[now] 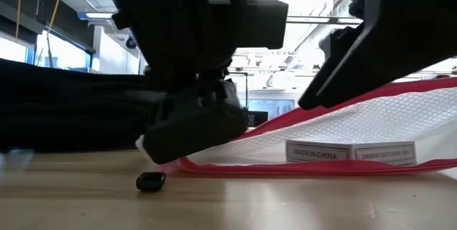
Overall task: Unpack backpack
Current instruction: Remove the white game card in the pink zip bag
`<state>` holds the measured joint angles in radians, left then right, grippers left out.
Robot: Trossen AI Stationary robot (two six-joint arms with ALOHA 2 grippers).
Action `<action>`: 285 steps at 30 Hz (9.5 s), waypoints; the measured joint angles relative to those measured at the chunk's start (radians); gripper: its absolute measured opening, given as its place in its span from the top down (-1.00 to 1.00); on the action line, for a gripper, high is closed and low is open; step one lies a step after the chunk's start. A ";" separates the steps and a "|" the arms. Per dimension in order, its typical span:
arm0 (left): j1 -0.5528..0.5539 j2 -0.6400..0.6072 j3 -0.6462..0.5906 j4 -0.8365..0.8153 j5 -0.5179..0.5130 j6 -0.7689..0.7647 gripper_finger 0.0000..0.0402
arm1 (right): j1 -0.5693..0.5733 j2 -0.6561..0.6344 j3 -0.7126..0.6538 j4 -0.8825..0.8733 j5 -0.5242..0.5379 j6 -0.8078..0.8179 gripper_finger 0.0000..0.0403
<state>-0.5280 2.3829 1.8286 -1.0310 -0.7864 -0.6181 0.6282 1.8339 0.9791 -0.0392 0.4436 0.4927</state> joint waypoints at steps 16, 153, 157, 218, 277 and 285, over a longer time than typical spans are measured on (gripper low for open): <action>0.031 -0.017 0.025 -0.018 0.067 0.050 0.98 | 0.096 0.002 0.003 -0.280 -0.025 0.579 0.06; 0.377 -0.332 -0.548 0.681 0.578 0.700 1.00 | -0.243 -0.013 -0.044 -0.010 0.193 0.234 -0.58; 0.376 -0.332 -0.547 0.684 0.586 0.701 1.00 | -0.252 -0.013 -0.044 -0.045 0.102 0.253 -0.59; 0.376 -0.332 -0.547 0.630 0.583 0.682 1.00 | -0.112 -0.096 -0.046 -0.536 0.261 0.652 -0.26; 0.382 -0.333 -0.545 0.555 0.510 0.630 1.00 | -0.292 -0.056 -0.046 -0.504 -0.047 0.453 -0.37; 0.382 -0.334 -0.546 0.527 0.488 0.622 1.00 | -0.095 -0.227 -0.049 -0.686 -0.247 0.636 -0.37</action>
<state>-0.1455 2.0491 1.2827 -0.5037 -0.2984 0.0040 0.5329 1.6070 0.9298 -0.7253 0.1962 1.1288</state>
